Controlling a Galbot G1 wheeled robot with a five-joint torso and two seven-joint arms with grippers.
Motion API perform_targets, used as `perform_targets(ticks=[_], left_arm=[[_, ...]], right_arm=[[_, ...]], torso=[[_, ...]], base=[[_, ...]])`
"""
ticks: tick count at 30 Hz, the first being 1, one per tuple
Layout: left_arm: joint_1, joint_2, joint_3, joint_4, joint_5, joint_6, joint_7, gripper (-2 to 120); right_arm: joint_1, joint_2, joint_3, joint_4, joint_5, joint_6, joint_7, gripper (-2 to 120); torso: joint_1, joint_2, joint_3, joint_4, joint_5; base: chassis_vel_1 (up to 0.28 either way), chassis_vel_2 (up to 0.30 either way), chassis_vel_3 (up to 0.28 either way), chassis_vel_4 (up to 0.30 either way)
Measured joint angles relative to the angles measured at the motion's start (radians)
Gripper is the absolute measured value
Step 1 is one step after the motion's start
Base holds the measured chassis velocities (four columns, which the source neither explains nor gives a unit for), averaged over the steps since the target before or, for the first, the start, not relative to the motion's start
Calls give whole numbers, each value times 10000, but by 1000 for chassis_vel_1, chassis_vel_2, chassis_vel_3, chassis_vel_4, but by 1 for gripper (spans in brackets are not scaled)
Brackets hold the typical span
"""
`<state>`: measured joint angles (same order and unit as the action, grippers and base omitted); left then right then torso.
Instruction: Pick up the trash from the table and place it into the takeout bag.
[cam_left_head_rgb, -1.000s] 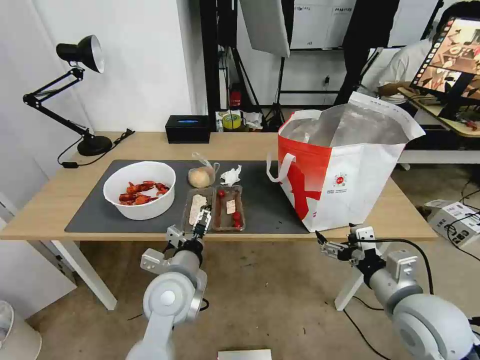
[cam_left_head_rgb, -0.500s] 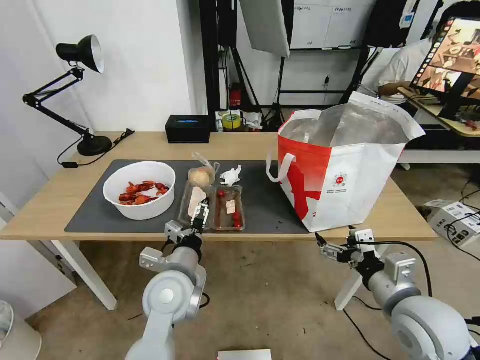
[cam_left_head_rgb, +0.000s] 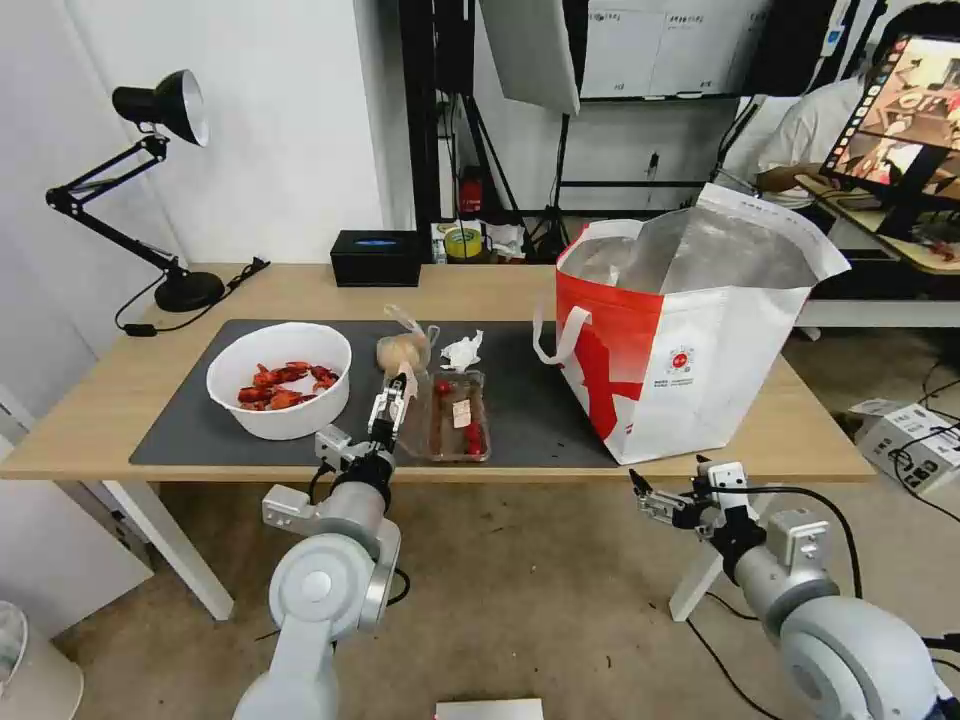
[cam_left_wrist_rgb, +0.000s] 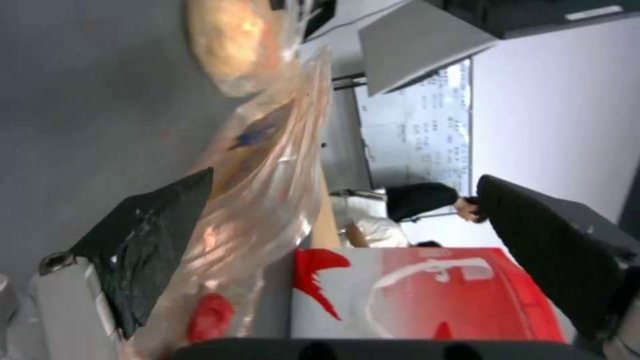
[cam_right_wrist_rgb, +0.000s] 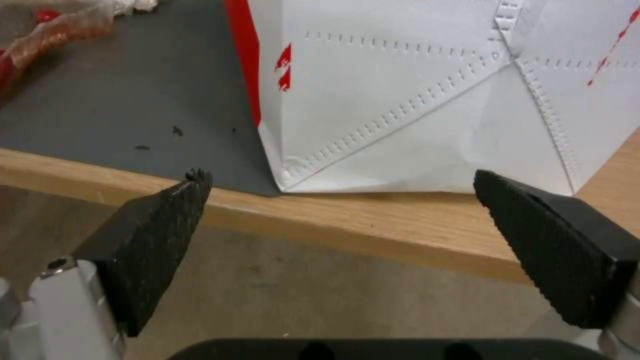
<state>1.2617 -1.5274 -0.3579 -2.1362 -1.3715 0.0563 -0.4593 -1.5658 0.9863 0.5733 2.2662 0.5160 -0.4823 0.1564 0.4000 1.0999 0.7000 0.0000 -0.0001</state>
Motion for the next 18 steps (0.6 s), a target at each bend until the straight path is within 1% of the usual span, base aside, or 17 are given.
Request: perform_targets(ticks=[3,8,16,18], left_arm=[[-20,5,99,-43,0,43,190,100],[-81,29,202,-7,16,72,227,100],[-397,214,681,425,333,320,234,100],[-536,325,948,574,543,419,233,100]], right_arm=[[-34,2,27,16,-1,3,0,100],[-52,0,45,43,-1,6,0,100],[11,-85,48,54,29,7,-1,100],[-8,-86,39,65,34,15,-1,100]], torso=[[0,0,0,0,0],[0,0,0,0,0],[0,1,0,0,0],[0,2,0,0,0]], base=[[0,0,0,0],[0,0,0,0],[0,0,0,0],[0,0,0,0]])
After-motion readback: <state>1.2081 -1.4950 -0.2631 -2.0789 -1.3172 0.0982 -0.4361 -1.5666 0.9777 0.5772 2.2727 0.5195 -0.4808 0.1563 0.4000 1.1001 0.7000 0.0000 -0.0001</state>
